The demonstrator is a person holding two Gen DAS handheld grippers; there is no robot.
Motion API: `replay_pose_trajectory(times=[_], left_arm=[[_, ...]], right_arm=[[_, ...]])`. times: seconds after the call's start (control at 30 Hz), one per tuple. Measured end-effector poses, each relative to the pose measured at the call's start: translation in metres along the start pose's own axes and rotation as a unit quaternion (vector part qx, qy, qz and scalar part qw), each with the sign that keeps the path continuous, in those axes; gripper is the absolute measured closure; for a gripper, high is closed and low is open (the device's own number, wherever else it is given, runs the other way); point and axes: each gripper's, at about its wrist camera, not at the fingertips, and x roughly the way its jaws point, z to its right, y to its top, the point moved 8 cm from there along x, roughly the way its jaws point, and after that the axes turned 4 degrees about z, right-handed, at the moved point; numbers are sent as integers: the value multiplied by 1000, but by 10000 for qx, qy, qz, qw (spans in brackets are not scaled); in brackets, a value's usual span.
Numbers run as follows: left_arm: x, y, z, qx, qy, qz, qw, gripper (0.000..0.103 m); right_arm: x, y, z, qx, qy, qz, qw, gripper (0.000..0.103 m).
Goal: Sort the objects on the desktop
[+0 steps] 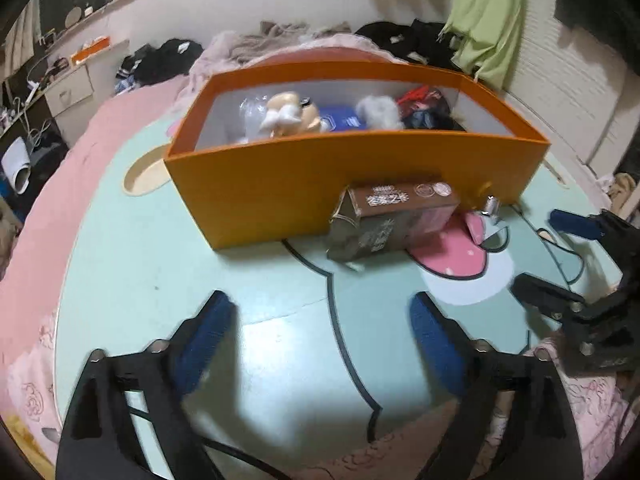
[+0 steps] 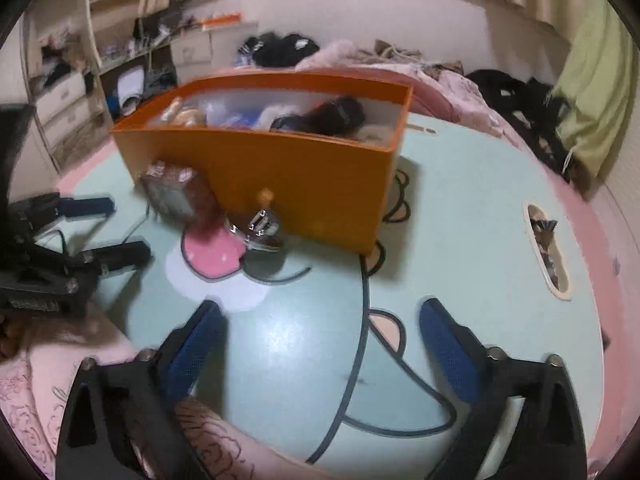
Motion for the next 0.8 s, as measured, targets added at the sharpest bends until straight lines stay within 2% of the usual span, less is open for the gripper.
replay_pose_trajectory(times=[0.07, 0.8], left_arm=[[1, 0, 0, -9, 2, -25, 10000, 0], [1, -4, -2, -15, -6, 14, 10000, 0]], right_arm=[[0, -1, 0, -54, -62, -1, 10000, 1], [-1, 0, -1, -52, -21, 45, 10000, 0]])
